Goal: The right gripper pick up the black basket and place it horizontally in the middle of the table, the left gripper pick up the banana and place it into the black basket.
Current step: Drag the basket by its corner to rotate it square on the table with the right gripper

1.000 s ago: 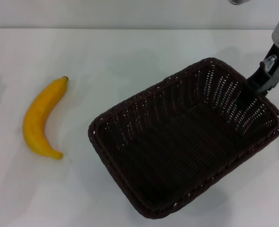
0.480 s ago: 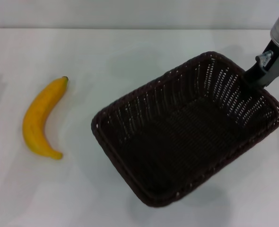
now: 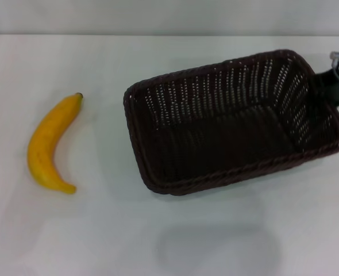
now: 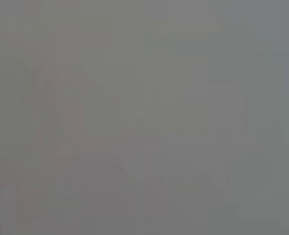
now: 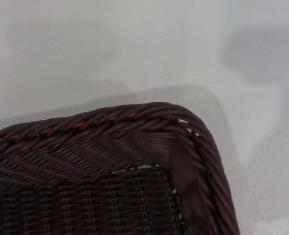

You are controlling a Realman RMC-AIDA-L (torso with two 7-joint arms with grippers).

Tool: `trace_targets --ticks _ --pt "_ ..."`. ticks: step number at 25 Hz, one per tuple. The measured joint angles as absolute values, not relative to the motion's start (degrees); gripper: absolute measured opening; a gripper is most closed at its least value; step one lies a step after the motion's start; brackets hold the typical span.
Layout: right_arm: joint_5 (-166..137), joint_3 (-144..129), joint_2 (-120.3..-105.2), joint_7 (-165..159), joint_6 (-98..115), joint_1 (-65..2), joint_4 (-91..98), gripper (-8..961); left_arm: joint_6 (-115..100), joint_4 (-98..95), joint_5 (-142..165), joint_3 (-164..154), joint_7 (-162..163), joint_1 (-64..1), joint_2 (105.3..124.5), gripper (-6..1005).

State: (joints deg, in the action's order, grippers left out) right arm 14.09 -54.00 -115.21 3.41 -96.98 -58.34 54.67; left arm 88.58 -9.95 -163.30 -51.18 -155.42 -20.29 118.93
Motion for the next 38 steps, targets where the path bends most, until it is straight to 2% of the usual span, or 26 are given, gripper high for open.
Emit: trace_targets --ticks 12,18,20,25,31,35,38 --pt "16.14 -60.09 -115.54 -2.25 -100.86 -54.73 55.90 171 85.44 -11.70 -163.13 -51.21 -157.06 -22.68 118.65 862" --pt "16.02 -62.15 -114.78 -1.40 -100.73 -53.57 60.31 136 84.89 -11.96 -163.37 -51.24 -157.06 -23.12 118.68 862" --pt "17.28 -62.36 -113.90 -1.04 -100.98 -54.19 60.76 154 84.89 -12.10 -163.42 -51.24 -157.06 -23.12 118.74 862" --pt "24.10 -62.15 -110.36 -1.00 -101.04 -55.30 58.35 209 84.89 -12.19 -163.44 -51.23 -157.06 -22.89 118.71 861" --pt "24.69 -63.21 -108.14 -1.31 -101.44 -56.08 56.26 318 84.87 -12.22 -163.48 -51.15 -157.06 -22.87 118.76 861" --pt "24.81 -64.38 -106.01 -2.06 -102.25 -56.49 56.02 390 84.84 -12.22 -163.48 -51.15 -157.04 -22.64 118.81 861" --pt "26.24 -64.41 -104.29 -2.15 -102.08 -55.95 58.32 533 84.79 -12.24 -163.38 -51.17 -156.60 -21.93 118.81 861"
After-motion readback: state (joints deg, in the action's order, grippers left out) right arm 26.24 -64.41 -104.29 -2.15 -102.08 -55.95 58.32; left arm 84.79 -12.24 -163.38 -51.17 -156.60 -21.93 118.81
